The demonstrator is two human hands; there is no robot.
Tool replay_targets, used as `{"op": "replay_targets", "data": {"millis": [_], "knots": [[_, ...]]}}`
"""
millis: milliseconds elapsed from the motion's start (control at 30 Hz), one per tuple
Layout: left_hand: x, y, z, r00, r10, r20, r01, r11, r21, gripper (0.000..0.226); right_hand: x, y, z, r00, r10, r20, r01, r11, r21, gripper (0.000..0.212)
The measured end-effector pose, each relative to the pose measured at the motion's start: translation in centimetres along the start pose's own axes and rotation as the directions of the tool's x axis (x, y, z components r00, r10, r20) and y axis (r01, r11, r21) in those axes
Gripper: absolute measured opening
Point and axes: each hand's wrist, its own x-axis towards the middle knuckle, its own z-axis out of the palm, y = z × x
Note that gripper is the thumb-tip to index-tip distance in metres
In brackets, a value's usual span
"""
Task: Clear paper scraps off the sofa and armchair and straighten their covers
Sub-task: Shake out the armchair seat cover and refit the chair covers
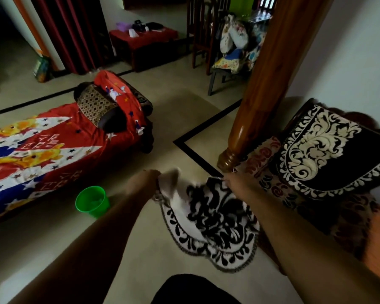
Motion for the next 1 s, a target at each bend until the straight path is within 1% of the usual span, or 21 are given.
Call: {"op": "replay_targets", "data": {"millis": [33, 67, 100, 133, 200, 233, 300, 333, 400, 433, 500, 533, 600, 700, 733, 767, 800, 867, 900, 967, 1000], "knots": [[0.1, -0.1, 0.1, 0.992, -0.032, -0.123, 0.02, 0.995, -0.097, 0.014, 0.2, 0.4, 0.0, 0.994, -0.02, -0.111, 0.021, 1.0, 0.007, 0.022], [0.3, -0.2, 0.3, 0.973, -0.069, -0.219, 0.033, 0.986, -0.164, 0.013, 0.2, 0.8, 0.0, 0.962, -0.077, -0.26, 0.08, 0.997, 0.001, 0.02], [0.4, -0.3, 0.3, 0.974, -0.059, -0.22, 0.025, 0.988, -0.154, 0.014, 0.2, 1.1, 0.0, 0.935, -0.111, -0.336, 0.109, 0.994, -0.024, 0.018], [0.3, -0.5, 0.8, 0.991, -0.02, -0.13, 0.008, 0.995, -0.098, 0.014, 0.1, 1.2, 0.1, 0.938, -0.122, -0.326, 0.118, 0.992, -0.034, 0.017], [0.5, -1.0, 1.4, 0.996, -0.014, 0.084, 0.013, 1.0, 0.015, 0.013, 0.0, 1.0, 0.8, 0.982, -0.124, -0.141, 0.112, 0.99, -0.086, 0.017], [0.7, -1.3, 1.6, 0.991, -0.021, 0.129, 0.021, 1.0, 0.001, 0.018, -0.4, 0.6, 1.1, 0.988, -0.114, -0.099, 0.104, 0.989, -0.102, 0.018], [0.9, -1.1, 2.0, 0.993, -0.02, 0.118, 0.031, 0.995, -0.097, 0.025, -0.6, -0.2, 1.6, 0.967, -0.162, -0.195, 0.157, 0.987, -0.042, 0.02], [0.9, -0.4, 2.0, 0.994, -0.012, 0.107, 0.024, 0.993, -0.113, 0.023, -0.7, -0.7, 2.0, 0.953, -0.184, -0.239, 0.184, 0.983, -0.021, 0.021], [0.8, 1.0, 2.2, 0.995, 0.002, 0.101, 0.012, 0.991, -0.135, 0.019, -0.9, -2.0, 2.5, 0.949, -0.196, -0.245, 0.204, 0.979, 0.008, 0.023], [0.8, 1.5, 2.5, 0.995, 0.011, 0.099, 0.006, 0.987, -0.162, 0.024, -0.9, -2.6, 2.6, 0.953, -0.189, -0.237, 0.203, 0.978, 0.036, 0.025], [1.0, 1.9, 2.7, 0.986, 0.061, 0.158, -0.031, 0.982, -0.185, 0.03, -1.1, -3.4, 2.1, 0.959, -0.156, -0.238, 0.185, 0.977, 0.103, 0.029], [0.9, 2.0, 2.5, 0.973, 0.101, 0.209, -0.069, 0.986, -0.153, 0.032, -0.9, -3.4, 1.9, 0.959, -0.132, -0.252, 0.171, 0.975, 0.143, 0.03], [0.7, 1.9, 2.5, 0.943, 0.17, 0.285, -0.155, 0.985, -0.072, 0.052, -0.8, -3.4, 1.2, 0.962, -0.077, -0.261, 0.142, 0.96, 0.24, 0.03], [0.3, 3.2, 2.8, 0.91, 0.329, 0.253, -0.306, 0.943, -0.127, 0.091, -1.2, -4.1, 0.4, 0.98, -0.085, -0.179, 0.142, 0.932, 0.333, 0.026], [0.1, 3.9, 3.1, 0.891, 0.37, 0.261, -0.347, 0.928, -0.133, 0.099, -1.3, -4.5, 0.3, 0.981, -0.11, -0.158, 0.16, 0.922, 0.354, 0.025], [-0.1, 4.7, 3.5, 0.882, 0.388, 0.267, -0.361, 0.921, -0.148, 0.099, -1.6, -5.0, 0.3, 0.98, -0.129, -0.153, 0.178, 0.911, 0.373, 0.027], [-0.1, 5.4, 4.0, 0.891, 0.369, 0.264, -0.33, 0.927, -0.181, 0.085, -1.8, -5.4, 0.3, 0.976, -0.142, -0.163, 0.196, 0.898, 0.395, 0.029], [0.0, 6.2, 4.4, 0.938, 0.278, 0.209, -0.228, 0.945, -0.234, 0.034, -1.9, -5.4, 0.6, 0.969, -0.161, -0.189, 0.23, 0.867, 0.441, 0.03], [0.1, 6.1, 4.4, 0.954, 0.253, 0.163, -0.211, 0.948, -0.239, 0.02, -2.2, -5.1, 0.6, 0.968, -0.171, -0.185, 0.24, 0.847, 0.475, 0.031], [0.3, 5.3, 3.8, 0.972, 0.228, 0.058, -0.204, 0.939, -0.276, 0.016, -3.0, -4.1, 0.2, 0.969, -0.218, -0.113, 0.245, 0.848, 0.471, 0.043], [0.6, 4.6, 3.6, 0.977, 0.215, 0.002, -0.202, 0.922, -0.331, 0.018, -3.3, -3.5, 0.0, 0.966, -0.255, -0.049, 0.256, 0.9, 0.353, 0.05]]}}
